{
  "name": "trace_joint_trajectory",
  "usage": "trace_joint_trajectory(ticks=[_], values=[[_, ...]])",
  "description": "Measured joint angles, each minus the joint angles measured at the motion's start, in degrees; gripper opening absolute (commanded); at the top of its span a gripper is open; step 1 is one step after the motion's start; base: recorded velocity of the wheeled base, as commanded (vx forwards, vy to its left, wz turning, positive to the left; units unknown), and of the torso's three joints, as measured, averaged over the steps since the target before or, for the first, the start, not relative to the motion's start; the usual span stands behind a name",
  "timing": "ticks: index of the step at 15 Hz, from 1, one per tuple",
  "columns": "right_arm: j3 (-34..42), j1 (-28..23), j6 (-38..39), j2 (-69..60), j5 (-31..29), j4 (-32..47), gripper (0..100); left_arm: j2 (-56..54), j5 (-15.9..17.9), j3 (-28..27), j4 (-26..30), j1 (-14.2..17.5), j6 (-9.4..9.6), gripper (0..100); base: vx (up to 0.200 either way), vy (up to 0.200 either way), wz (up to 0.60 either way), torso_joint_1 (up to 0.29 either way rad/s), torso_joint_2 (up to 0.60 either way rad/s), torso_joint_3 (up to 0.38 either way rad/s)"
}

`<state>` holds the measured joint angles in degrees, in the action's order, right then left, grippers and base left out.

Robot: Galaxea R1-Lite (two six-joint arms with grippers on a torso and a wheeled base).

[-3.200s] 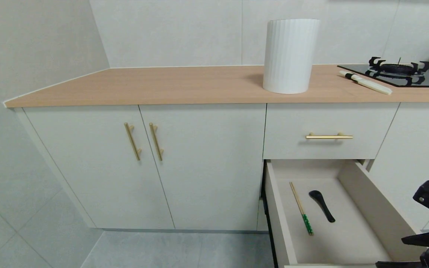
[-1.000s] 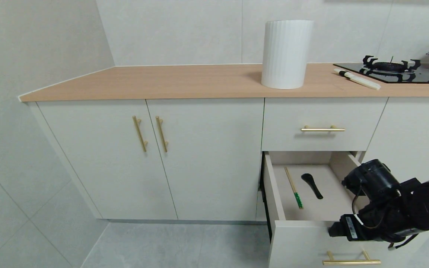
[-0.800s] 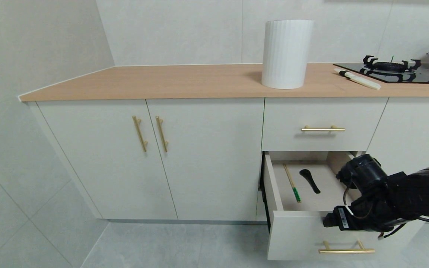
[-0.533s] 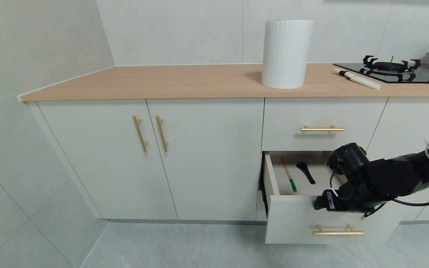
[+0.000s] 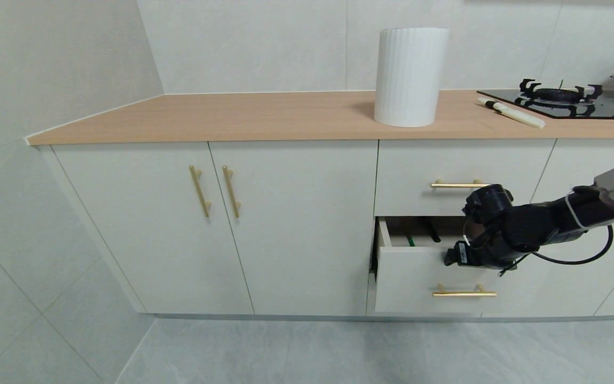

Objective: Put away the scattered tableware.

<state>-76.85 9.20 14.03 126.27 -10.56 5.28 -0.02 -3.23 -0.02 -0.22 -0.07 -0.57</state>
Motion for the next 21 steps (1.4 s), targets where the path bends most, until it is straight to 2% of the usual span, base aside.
trace_joint_trajectory(ticks=[3,18,21], values=[[-1.67,-1.13,-0.02,3.39,0.02,-6.40,100,-0.02,0.01,0.02,0.00,-0.02,0.00,100,0.000,0.000,0.00,0.000,0.00,0.000],[-0.55,-1.72,1.38,13.81,-0.13,-37.60,100,0.00,0.00,0.02,-0.02,-0.02,0.02,100,0.000,0.000,0.00,0.000,0.00,0.000],[-0.85,-1.77,2.57,15.43,-0.26,-40.31,100,0.00,0.00,0.02,-0.02,0.00,-0.02,100,0.000,0.000,0.00,0.000,0.00,0.000]])
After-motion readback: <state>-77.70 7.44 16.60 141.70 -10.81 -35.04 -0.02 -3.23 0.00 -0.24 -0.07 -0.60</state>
